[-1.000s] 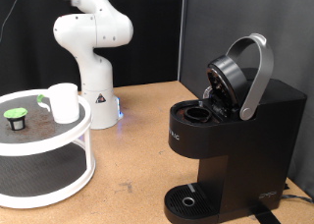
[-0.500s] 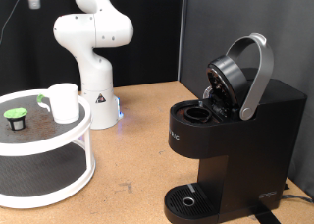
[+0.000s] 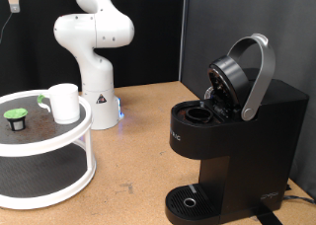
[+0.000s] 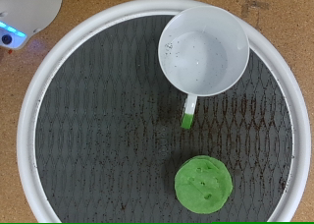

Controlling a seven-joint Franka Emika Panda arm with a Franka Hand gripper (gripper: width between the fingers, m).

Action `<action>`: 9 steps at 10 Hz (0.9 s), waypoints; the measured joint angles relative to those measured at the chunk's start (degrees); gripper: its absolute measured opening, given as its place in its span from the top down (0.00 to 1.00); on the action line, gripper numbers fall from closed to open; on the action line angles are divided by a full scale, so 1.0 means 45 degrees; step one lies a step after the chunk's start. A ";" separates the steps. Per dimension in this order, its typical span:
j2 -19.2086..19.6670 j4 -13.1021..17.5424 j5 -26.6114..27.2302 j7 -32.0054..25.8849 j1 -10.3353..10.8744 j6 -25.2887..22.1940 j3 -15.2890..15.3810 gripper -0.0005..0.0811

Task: Make a cup of coffee with the keurig machine

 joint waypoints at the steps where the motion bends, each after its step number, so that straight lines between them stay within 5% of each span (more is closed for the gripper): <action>1: 0.0005 -0.0024 0.0022 -0.0363 0.0056 -0.0036 -0.0035 0.01; 5: 0.0479 -0.0457 -0.0176 -0.3451 0.1043 0.0641 -0.0760 0.01; 9: 0.0831 -0.0487 -0.0187 -0.4916 0.1273 0.0877 -0.0965 0.01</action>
